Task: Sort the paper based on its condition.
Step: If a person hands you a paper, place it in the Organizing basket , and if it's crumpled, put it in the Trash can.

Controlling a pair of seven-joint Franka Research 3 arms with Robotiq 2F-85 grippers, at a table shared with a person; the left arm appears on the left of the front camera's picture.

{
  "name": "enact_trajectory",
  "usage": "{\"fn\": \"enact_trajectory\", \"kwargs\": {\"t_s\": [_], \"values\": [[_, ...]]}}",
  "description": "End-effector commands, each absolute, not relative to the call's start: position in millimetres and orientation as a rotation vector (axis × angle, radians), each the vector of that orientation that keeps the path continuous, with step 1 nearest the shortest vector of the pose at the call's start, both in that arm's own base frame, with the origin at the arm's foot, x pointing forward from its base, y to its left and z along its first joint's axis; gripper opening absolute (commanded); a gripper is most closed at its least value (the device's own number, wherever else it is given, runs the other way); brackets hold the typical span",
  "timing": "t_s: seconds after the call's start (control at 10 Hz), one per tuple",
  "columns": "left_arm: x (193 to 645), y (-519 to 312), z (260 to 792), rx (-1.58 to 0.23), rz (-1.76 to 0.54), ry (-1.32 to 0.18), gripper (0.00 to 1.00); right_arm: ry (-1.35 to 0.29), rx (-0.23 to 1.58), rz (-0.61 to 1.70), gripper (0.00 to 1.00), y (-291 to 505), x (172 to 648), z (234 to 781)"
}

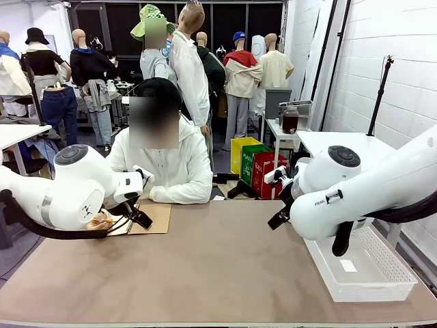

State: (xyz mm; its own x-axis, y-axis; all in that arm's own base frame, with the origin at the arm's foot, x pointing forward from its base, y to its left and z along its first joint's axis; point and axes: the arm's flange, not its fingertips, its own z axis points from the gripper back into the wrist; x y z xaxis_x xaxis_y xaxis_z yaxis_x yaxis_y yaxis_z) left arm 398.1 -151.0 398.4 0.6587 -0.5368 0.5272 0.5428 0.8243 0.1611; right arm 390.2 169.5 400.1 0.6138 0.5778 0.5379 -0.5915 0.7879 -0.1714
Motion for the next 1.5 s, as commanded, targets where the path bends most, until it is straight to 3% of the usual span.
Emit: {"fn": "enact_trajectory", "kwargs": {"t_s": [0.0, 0.7, 1.4], "values": [[376.6, -151.4, 425.1, 0.016, -0.594, -0.603, 1.00, -0.615, 0.074, 0.709, 1.00, 156.6, 383.6, 425.4], [327.3, -151.1, 527.7, 0.035, -0.584, -0.537, 1.00, -0.598, 0.120, 0.827, 1.00, 155.9, 352.9, 516.8], [310.0, -141.0, 568.7, -0.051, -0.595, -0.573, 1.00, -0.644, 0.157, 0.958, 1.00, 161.5, 339.4, 570.8]]}}
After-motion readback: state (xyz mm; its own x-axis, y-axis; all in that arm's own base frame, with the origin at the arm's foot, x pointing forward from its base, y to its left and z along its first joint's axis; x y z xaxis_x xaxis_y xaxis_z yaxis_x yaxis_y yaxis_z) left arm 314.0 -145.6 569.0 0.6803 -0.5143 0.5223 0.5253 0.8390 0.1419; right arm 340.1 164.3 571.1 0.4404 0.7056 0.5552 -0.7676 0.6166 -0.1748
